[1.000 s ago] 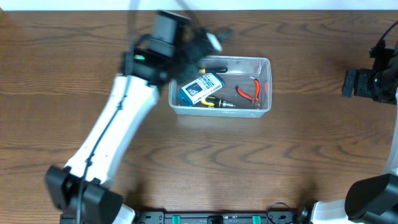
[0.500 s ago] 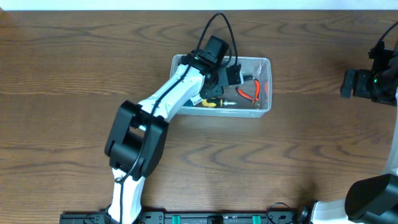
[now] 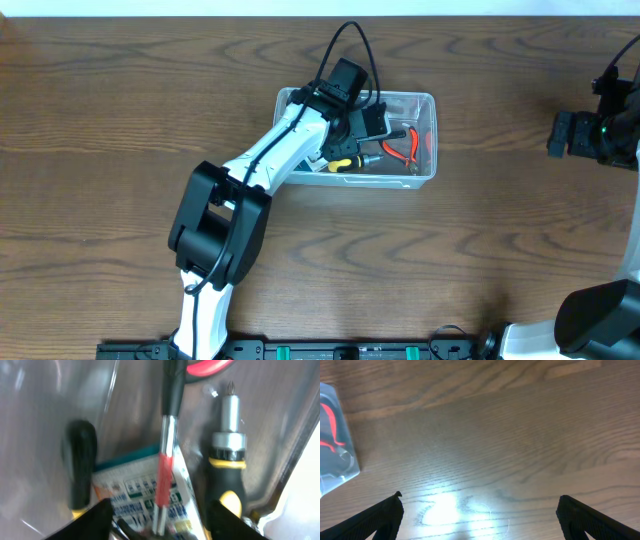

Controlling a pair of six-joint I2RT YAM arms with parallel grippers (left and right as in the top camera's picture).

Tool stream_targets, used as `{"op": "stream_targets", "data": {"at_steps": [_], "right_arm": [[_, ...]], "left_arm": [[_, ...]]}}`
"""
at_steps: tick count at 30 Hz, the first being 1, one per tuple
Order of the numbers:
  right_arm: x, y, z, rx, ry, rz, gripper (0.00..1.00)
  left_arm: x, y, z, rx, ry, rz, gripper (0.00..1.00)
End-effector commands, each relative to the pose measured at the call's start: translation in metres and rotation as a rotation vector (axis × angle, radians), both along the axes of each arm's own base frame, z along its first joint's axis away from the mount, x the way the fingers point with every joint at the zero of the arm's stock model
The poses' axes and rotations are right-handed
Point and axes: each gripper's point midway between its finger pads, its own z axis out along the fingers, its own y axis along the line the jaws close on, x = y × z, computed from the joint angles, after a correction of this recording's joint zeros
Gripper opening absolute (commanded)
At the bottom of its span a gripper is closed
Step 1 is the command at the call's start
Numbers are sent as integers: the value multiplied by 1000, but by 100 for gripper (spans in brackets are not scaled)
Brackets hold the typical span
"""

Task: Pack container

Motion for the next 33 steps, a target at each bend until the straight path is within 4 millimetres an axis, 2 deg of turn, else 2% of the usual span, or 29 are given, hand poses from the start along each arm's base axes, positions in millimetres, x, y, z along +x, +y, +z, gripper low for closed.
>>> {"op": "stream_targets", "data": {"at_steps": [1, 4, 5, 6, 8, 10, 12, 15, 17, 20, 23, 25, 27, 29, 33], "right_arm": [[6, 15, 1, 50, -26, 28, 99], [15, 31, 3, 13, -33, 99, 99], [20, 39, 3, -4, -41, 126, 99], [28, 50, 5, -27, -55, 161, 99], [46, 76, 11, -43, -113, 239, 99], [65, 111, 19, -32, -194, 332, 99], [77, 142, 26, -17, -255, 410, 99], [85, 166, 34, -68, -302, 493, 99], [82, 165, 36, -108, -294, 498, 99], [72, 158, 47, -88, -307, 434, 99], [54, 142, 69, -95, -341, 389, 99], [39, 131, 89, -108, -387, 355, 99], [20, 116, 104, -148, -421, 313, 99], [-2, 104, 109, -189, -459, 259, 99], [-46, 95, 89, -227, -521, 201, 99]], "left_arm": [[10, 17, 47, -53, -46, 152, 69], [5, 45, 75, -55, -40, 263, 80], [4, 56, 87, -58, -47, 297, 86], [5, 67, 99, -68, -64, 332, 98], [11, 91, 128, -112, -114, 429, 98], [15, 117, 154, -156, -160, 518, 98], [18, 146, 177, -198, -203, 617, 98], [17, 190, 208, -258, -263, 765, 98], [11, 217, 226, -293, -300, 852, 98], [-6, 245, 248, -317, -358, 909, 98], [-28, 258, 266, -342, -421, 932, 98], [-44, 259, 272, -361, -463, 930, 98], [-62, 259, 273, -383, -505, 923, 98], [-79, 259, 268, -405, -548, 915, 98], [-116, 259, 239, -436, -607, 905, 98]]}}
